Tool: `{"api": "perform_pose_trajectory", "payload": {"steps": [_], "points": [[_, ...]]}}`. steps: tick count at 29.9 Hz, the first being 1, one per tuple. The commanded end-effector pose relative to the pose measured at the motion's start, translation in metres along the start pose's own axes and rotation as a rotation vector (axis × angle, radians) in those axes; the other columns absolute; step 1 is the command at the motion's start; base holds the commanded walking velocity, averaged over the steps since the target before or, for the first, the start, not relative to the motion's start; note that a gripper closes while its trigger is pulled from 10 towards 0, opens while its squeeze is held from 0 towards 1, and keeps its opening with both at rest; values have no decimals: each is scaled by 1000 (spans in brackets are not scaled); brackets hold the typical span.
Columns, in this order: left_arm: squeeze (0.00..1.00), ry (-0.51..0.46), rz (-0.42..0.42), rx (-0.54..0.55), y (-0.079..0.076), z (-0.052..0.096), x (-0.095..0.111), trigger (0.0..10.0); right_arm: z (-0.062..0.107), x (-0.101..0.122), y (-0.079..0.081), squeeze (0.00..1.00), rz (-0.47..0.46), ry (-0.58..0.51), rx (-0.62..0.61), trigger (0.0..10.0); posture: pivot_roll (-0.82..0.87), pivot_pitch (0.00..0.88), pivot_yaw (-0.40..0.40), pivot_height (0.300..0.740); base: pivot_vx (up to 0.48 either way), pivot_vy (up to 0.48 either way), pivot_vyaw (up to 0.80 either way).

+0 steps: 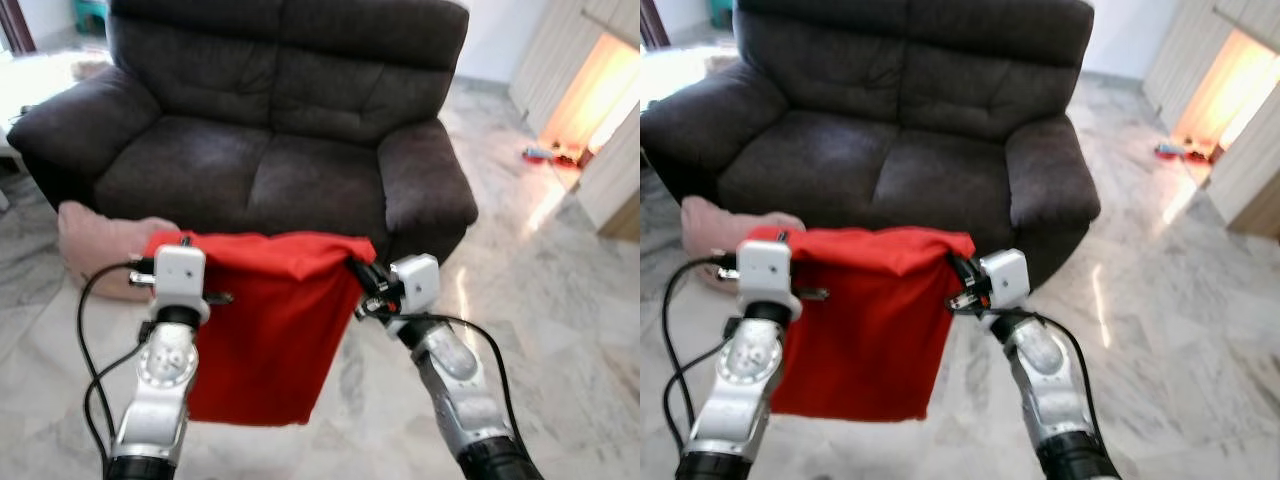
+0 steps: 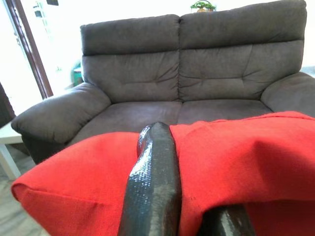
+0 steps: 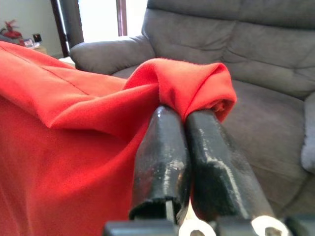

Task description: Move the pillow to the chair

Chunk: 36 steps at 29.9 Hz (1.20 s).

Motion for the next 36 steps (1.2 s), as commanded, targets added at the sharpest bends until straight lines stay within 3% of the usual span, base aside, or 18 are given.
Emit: {"api": "perform_pose_trajectory", "payload": {"steps": [1,8,21,36], "points": [[0,-89,10,11,1,-6,20,10000,-7,23,2,0,31,-84,20,10000,122,32,-162,740,0,-266,0],[0,-91,4,11,2,-5,20,10000,-8,24,0,0,16,-93,-5,10000,128,24,-162,740,0,-226,0],[0,-64,95,-24,-4,4,17,10000,-10,30,-8,0,11,-137,-76,10000,129,14,-158,740,0,0,0],[0,-94,72,-5,3,6,23,10000,-9,28,-4,0,15,-145,-71,10000,128,0,-147,740,184,0,0]]}}
Point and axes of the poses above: a point about 5 cm out from each wrist's last joint towards the gripper, its own z axis pointing back from the gripper into the wrist, its own x axis along the axis of the wrist's last joint, y = z × x, the point moved 2 cm from there along -z, pointing out of the wrist towards the gripper, and after that the axes turned 13 degrees about -z, right-handed, at the moved point
